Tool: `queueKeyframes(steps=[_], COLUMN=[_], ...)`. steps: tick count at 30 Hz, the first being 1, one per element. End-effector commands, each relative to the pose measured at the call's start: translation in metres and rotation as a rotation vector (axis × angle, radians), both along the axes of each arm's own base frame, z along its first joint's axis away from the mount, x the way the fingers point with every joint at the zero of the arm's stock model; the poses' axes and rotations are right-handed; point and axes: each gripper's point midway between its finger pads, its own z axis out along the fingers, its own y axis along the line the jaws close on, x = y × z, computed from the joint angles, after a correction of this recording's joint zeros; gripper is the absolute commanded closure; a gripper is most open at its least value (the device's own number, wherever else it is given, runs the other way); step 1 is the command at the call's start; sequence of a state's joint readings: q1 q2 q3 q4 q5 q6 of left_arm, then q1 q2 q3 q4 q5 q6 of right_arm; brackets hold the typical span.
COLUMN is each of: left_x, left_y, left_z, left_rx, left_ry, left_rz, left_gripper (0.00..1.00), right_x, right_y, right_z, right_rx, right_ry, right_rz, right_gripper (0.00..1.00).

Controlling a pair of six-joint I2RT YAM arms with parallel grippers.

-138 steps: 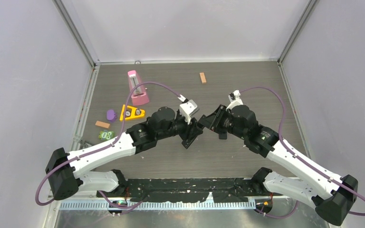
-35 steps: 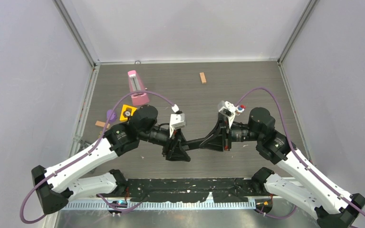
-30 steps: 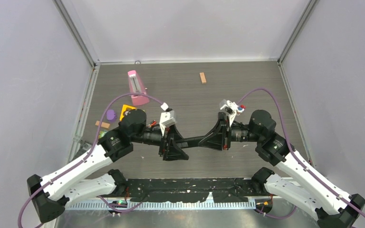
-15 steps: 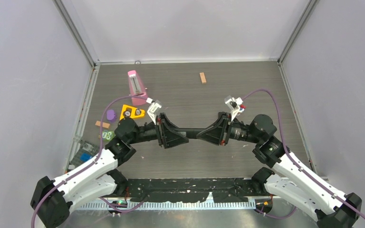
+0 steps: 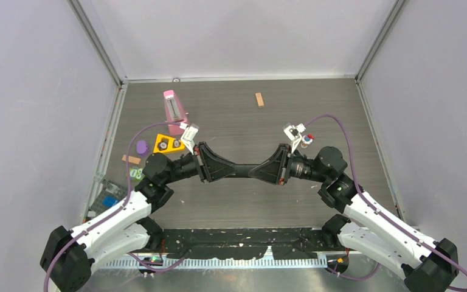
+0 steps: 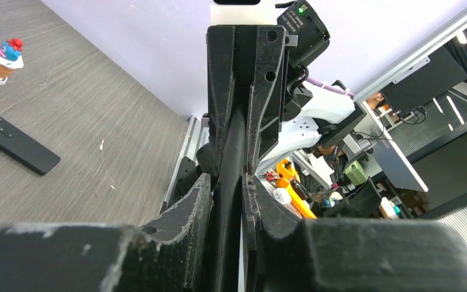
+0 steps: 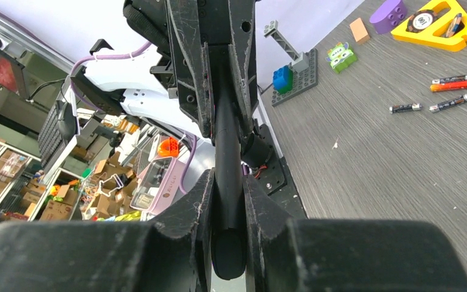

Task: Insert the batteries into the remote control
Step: Adjust the remote control.

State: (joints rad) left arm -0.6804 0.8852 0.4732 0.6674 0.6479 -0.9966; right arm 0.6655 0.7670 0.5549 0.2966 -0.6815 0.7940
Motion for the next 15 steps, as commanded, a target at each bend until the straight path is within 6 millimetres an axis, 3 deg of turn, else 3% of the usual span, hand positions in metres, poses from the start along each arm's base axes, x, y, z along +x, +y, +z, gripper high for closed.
queueKeyframes(steps=[1, 5, 8, 10, 12, 15], left_x=[0.0015, 0.0017, 0.0014, 0.0010, 0.0006, 0.0005], left_y=[0.0013, 0.0013, -0.0004, -0.0013, -0.0020, -0.0024], left_z=[0.0058, 0.0012, 0.0009, 0.0010, 0.0009, 0.0002], left_rx=[-0.006, 0.008, 0.015, 0.015, 0.015, 0.022], left_ry=[-0.038, -0.022, -0.010, -0.003, 0.004, -0.001], left_rz=[0.013, 0.013, 0.000, -0.008, -0.015, -0.018], left_gripper=[0.80, 0.80, 0.65, 0.62, 0.61, 0.67], right_x=[0.0044, 0.0069, 0.0084, 0.0090, 0.0089, 0.0089], right_y=[0.0008, 0.0014, 0.0023, 0.0033, 0.0035, 0.0039], right_z=[0.0157, 0.0154, 0.0157, 0.0158, 0.0151, 0.0152], right_rx=[0.053, 0.054, 0.065, 0.073, 0.077, 0.078], right_ry=[-0.039, -0.029, -0.016, -0.009, -0.006, -0.005], right_rz=[-0.022, -0.031, -0.033, -0.032, -0.030, -0.028], right_gripper=[0.89, 0.89, 0.89, 0.89, 0.89, 0.89])
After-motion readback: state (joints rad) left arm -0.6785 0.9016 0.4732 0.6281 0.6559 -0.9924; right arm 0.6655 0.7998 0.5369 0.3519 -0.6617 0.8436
